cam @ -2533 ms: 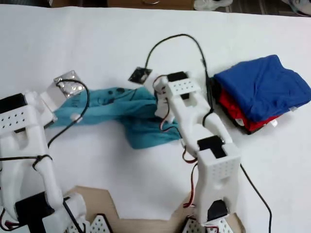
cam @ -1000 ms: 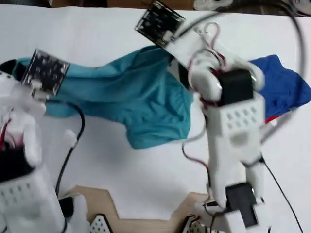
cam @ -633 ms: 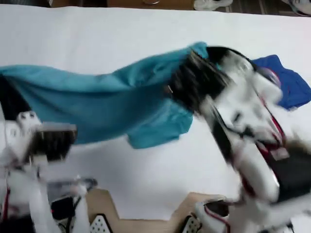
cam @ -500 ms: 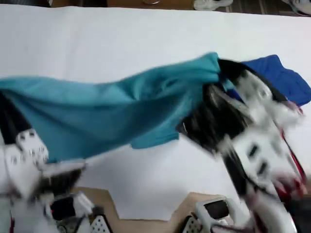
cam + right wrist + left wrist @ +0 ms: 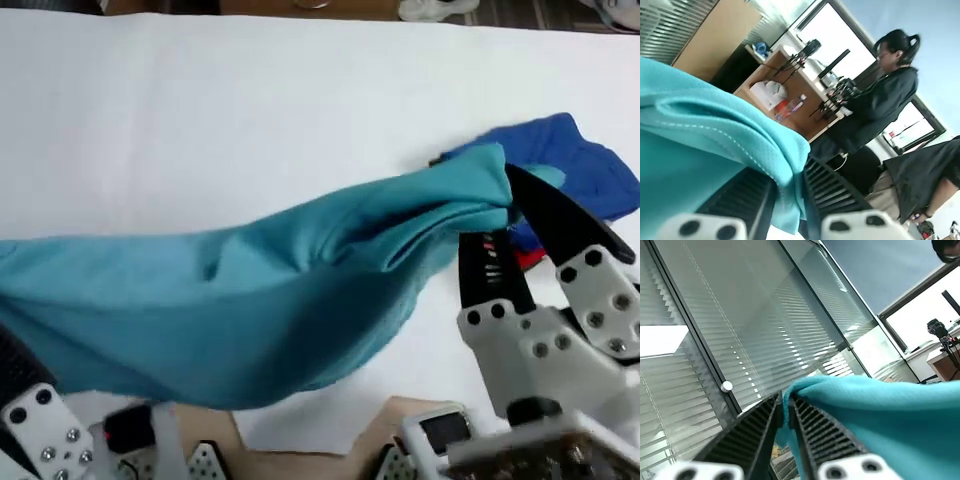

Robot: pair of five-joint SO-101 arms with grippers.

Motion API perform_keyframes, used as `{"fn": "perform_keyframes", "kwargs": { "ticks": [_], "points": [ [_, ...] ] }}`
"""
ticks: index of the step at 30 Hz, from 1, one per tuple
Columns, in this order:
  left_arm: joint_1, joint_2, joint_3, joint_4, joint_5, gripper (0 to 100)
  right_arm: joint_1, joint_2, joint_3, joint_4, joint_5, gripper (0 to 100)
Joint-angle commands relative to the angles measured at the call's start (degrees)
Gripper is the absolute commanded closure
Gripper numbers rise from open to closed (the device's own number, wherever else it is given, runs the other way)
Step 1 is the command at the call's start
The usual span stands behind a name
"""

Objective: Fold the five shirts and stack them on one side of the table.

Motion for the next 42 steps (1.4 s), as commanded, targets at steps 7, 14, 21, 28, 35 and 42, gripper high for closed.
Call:
{"fn": "perform_keyframes", "kwargs": {
  "ticks": [7, 14, 21, 28, 35, 42],
  "points": [
    [0.62, 2.64, 0.84, 0.62, 0.53, 98, 2.33, -0.04, -5.45, 4.53, -0.62, 97.8],
    [5.63, 2.73, 6.64, -0.62, 2.11, 98, 13.76, -0.13, -5.54, 4.79, -0.53, 97.8],
    [10.64, 2.73, 13.05, -5.27, 2.20, 98, 16.04, 1.01, -3.16, 4.62, -5.54, 97.8],
    [12.04, 2.73, 13.49, -5.27, 4.13, 98, 16.04, 1.10, -3.08, 5.58, -10.11, 97.8],
    [12.04, 2.64, 12.88, -6.68, 8.88, 98, 16.04, 0.48, -0.88, 8.04, -10.29, 97.8],
    [12.04, 2.46, 6.02, 0.88, 8.97, 98, 15.69, -4.70, -3.34, 10.51, -9.93, 97.8]
  ]
}}
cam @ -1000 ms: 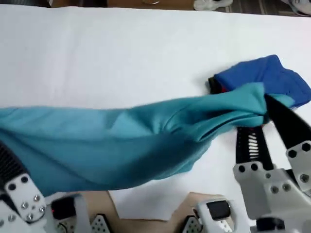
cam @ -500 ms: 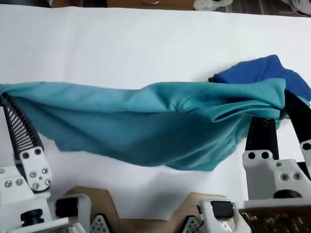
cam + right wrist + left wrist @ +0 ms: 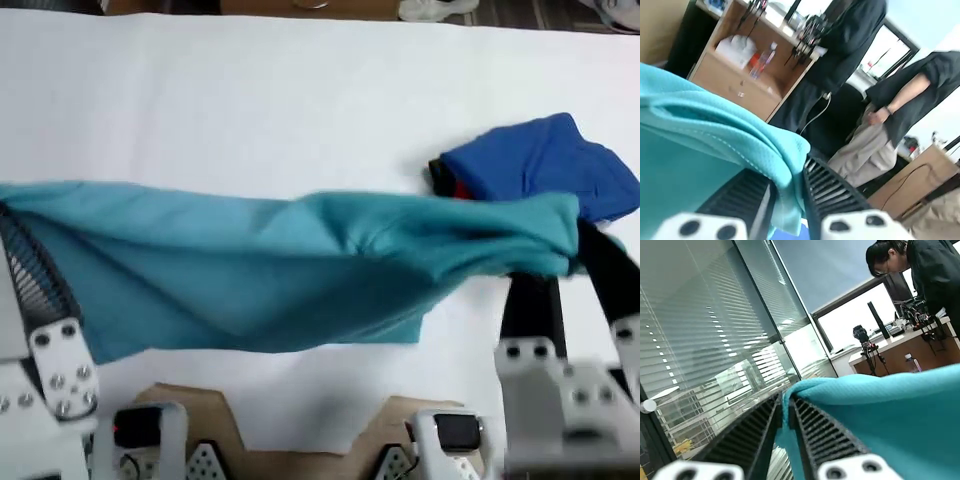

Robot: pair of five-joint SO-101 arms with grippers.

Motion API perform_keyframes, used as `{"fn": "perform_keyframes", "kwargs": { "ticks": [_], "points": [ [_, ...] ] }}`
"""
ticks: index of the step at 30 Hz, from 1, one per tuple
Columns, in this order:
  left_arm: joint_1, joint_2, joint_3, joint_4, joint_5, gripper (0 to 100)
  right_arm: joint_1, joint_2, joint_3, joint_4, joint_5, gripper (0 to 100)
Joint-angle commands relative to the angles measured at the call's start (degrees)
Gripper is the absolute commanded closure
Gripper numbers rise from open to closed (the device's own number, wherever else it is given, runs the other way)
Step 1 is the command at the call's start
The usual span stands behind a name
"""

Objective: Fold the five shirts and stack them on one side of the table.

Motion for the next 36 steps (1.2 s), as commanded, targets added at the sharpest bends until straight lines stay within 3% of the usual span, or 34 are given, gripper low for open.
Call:
{"fn": "perform_keyframes", "kwargs": {
  "ticks": [1, 16, 23, 28, 36],
  "points": [
    [0.53, 0.97, -2.95, 3.08, 0.62, 98, 0.04, -1.54, 0.00, 0.48, 0.00, 97.8],
    [0.53, 0.88, -6.46, 6.51, 2.64, 98, 0.04, -4.18, 0.35, -0.75, -0.18, 97.8],
    [6.33, 1.32, -5.05, 6.24, 4.57, 98, 0.13, -5.32, 4.04, -0.31, 0.00, 97.8],
    [6.07, 1.32, 4.53, 0.44, 4.13, 98, 0.04, -1.63, 12.13, -5.05, 0.00, 97.8],
    [5.80, 1.32, 22.46, -15.56, -0.62, 98, 0.04, 4.97, 29.80, -24.48, 0.00, 97.8]
  ]
}}
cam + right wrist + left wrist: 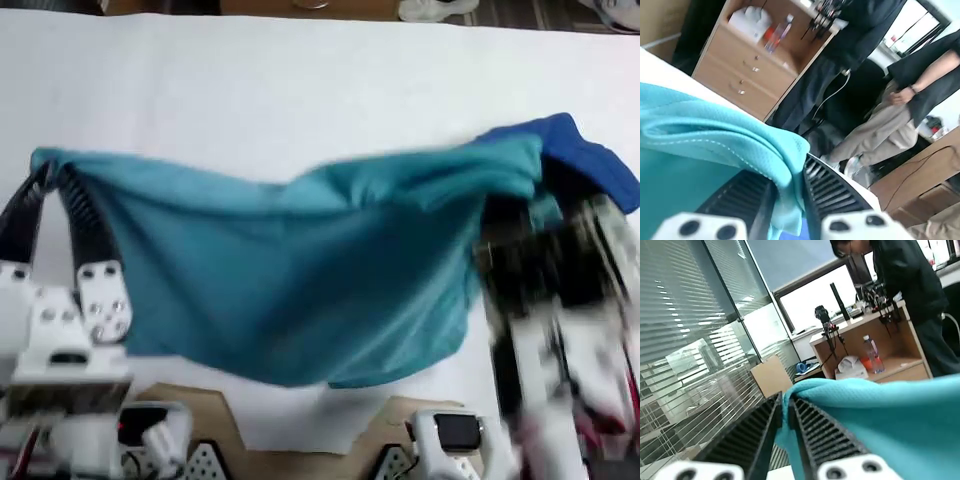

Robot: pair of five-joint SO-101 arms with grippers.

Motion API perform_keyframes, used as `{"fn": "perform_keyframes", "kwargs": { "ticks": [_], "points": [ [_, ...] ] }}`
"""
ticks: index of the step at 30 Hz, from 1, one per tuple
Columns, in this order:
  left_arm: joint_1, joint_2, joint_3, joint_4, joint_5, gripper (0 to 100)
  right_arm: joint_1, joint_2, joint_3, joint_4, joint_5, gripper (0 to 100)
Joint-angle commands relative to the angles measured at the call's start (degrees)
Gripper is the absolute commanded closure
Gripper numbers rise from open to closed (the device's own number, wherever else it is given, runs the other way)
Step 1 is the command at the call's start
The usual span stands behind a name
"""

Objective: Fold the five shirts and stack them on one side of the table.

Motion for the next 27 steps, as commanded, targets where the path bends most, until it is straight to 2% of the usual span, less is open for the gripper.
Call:
{"fn": "perform_keyframes", "kwargs": {
  "ticks": [1, 6, 13, 22, 27],
  "points": [
    [-0.62, 1.32, 6.99, -8.53, -3.08, 98, -0.13, 3.82, 6.68, -9.98, 0.00, 97.8],
    [-4.22, 1.32, 15.25, -18.81, -3.60, 98, -0.13, 9.80, 11.34, -18.68, -0.18, 97.8],
    [-4.31, 4.13, 23.78, -26.37, -3.60, 98, -0.04, 16.48, 11.87, -21.58, -0.44, 97.8],
    [-5.27, 25.67, 22.81, -36.75, -3.60, 98, -0.04, 24.48, 13.54, -21.67, -0.44, 97.8],
    [-7.82, 42.55, 13.58, -39.03, -3.60, 98, 0.13, 28.00, 18.64, -25.19, -0.44, 97.8]
  ]
}}
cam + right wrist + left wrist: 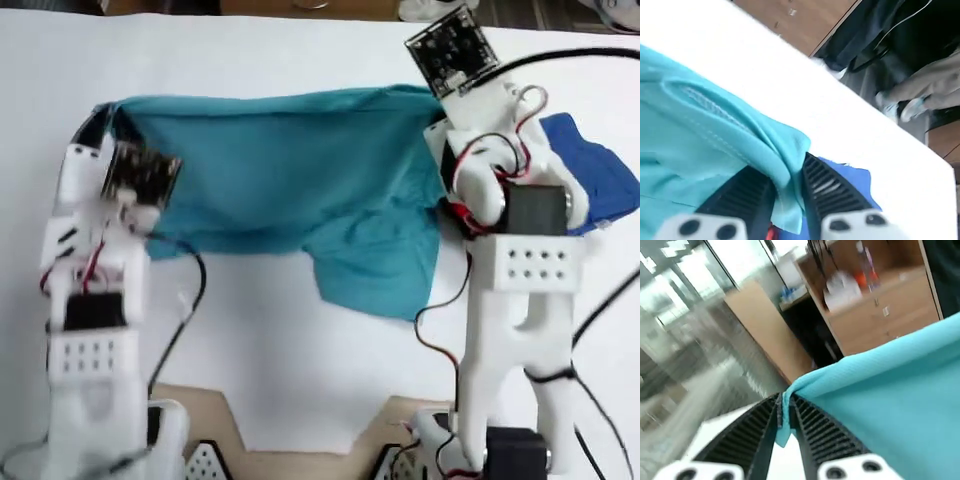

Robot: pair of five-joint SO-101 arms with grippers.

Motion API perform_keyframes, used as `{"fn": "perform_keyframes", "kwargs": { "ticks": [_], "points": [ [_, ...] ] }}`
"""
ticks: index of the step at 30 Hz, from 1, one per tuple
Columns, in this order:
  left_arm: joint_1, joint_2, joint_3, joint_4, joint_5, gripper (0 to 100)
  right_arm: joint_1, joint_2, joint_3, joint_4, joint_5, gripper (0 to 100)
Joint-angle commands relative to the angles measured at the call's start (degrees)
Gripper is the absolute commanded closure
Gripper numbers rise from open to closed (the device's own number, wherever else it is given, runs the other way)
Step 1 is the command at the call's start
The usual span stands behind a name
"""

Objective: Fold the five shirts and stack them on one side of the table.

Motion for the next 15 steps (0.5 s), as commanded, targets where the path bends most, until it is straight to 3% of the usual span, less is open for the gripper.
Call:
{"fn": "perform_keyframes", "kwargs": {
  "ticks": [1, 8, 15],
  "points": [
    [-2.90, 12.13, -10.95, -1.93, -0.62, 98, 0.22, 1.63, 1.85, -4.35, -0.44, 97.8],
    [-5.19, 31.74, -30.90, 2.55, -0.62, 98, 0.22, 4.79, 2.29, -8.66, -0.09, 97.8],
    [-4.75, 44.40, -39.25, 12.31, -0.62, 98, 0.22, 4.97, 6.07, -7.08, 0.00, 97.8]
  ]
}}
